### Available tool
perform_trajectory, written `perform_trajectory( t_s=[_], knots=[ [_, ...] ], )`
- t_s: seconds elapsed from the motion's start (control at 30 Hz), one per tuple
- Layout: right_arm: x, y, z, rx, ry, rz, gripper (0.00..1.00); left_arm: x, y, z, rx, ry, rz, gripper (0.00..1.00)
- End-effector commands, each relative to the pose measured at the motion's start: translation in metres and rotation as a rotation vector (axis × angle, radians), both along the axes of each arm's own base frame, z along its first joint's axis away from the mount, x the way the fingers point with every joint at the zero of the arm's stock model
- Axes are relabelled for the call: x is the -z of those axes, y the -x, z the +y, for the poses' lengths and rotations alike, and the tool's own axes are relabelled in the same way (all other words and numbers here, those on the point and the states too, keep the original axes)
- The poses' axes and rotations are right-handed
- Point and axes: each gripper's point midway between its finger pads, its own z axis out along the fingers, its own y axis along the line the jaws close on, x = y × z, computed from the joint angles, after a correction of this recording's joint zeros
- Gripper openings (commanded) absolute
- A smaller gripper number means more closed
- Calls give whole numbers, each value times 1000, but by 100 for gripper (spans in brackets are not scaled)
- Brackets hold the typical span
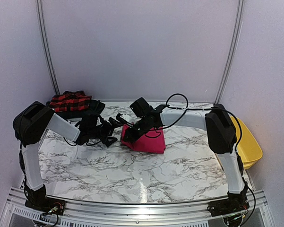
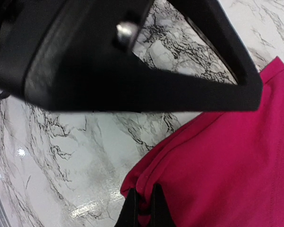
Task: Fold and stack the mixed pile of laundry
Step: Pass from the right arm to the left
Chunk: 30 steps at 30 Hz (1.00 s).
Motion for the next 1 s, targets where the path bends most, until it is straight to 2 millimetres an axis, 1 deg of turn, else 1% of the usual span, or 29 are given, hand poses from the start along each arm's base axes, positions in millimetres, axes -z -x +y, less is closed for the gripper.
perform_trajectory(
  t_s=[0.0, 0.17, 0.3, 0.4, 0.53, 0.57, 0.63, 0.67, 0.7, 0.73, 0.8, 0.83, 0.87, 0.93, 0.97],
  knots=[
    [-55, -8, 20, -1, -144, -50, 0, 5, 0, -16, 9, 51, 25, 99],
    [-67, -8, 25, -2, -176, -57, 0, 22, 3, -21, -5, 50, 78, 99],
    [-67, -4, 30, -15, -187, -48, 0, 26, 1, -25, -4, 47, 78, 99],
    [-70, -1, 36, -23, -194, -57, 0, 29, -1, -30, -3, 49, 84, 93],
    [-70, 4, 45, -30, -195, -57, 0, 37, -3, -30, -25, 49, 108, 82],
    [-70, 5, 46, -31, -194, -57, 0, 39, -3, -30, -28, 49, 113, 77],
    [-70, 6, 46, -29, -185, -59, 1, 40, -4, -31, -26, 48, 112, 66],
    [-70, 6, 44, -26, -180, -60, 4, 39, -5, -32, -23, 46, 105, 58],
    [-69, 7, 42, -26, -171, -59, 8, 38, -6, -32, -16, 39, 92, 46],
    [-69, 7, 39, -23, -160, -61, 13, 37, -7, -31, -8, 24, 83, 36],
    [-68, 7, 26, -6, -133, -64, 24, 37, -9, -28, 16, -38, 76, 15],
    [-69, 7, 18, 8, -127, -64, 30, 38, -10, -27, 35, -84, 71, 7],
    [-75, 6, 10, 24, -135, -69, 36, 41, -10, -24, 54, -135, 75, 0],
    [-86, 0, -12, 70, -149, -80, 45, 42, -13, -19, 104, -250, 75, 0],
    [-97, -2, -23, 94, -163, -90, 50, 42, -15, -15, 127, -316, 77, 0]
  ],
)
